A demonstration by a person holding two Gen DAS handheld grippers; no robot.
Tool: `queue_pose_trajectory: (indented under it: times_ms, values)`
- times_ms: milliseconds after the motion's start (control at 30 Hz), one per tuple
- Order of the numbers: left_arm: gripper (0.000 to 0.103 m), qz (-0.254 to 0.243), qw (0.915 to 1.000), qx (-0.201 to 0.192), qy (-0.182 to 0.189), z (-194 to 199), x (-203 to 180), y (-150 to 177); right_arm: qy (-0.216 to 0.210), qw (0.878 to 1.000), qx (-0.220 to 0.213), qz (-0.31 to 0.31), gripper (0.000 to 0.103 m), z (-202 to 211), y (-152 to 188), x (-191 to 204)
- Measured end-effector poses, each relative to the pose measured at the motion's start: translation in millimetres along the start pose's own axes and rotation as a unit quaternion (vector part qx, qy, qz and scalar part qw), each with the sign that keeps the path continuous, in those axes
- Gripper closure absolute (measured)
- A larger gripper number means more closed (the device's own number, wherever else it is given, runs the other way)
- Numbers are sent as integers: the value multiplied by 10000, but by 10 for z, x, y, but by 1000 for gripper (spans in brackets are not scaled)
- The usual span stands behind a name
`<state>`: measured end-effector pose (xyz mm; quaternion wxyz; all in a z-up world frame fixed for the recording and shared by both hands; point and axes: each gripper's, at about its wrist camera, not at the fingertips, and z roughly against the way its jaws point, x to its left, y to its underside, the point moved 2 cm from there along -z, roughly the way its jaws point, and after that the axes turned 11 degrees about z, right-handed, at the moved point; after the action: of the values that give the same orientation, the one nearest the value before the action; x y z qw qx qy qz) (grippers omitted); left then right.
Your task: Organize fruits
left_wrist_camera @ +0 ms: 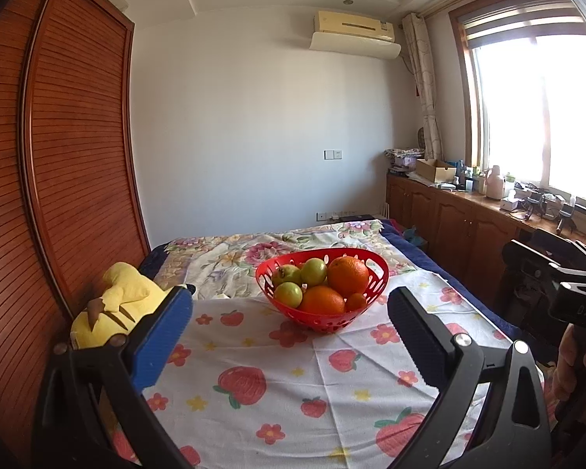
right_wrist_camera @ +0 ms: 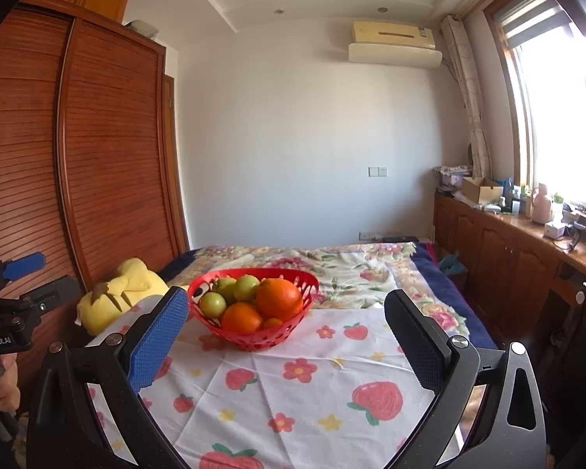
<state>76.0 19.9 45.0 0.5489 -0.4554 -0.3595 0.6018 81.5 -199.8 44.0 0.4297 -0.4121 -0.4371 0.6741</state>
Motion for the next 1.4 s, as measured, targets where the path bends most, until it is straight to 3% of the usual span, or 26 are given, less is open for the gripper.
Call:
queue_pose_trajectory:
  times_ms: [1400]
  values:
    - [2,45,9999,13,-94,100,78,114,7,9999,62,88,1,72,106,63]
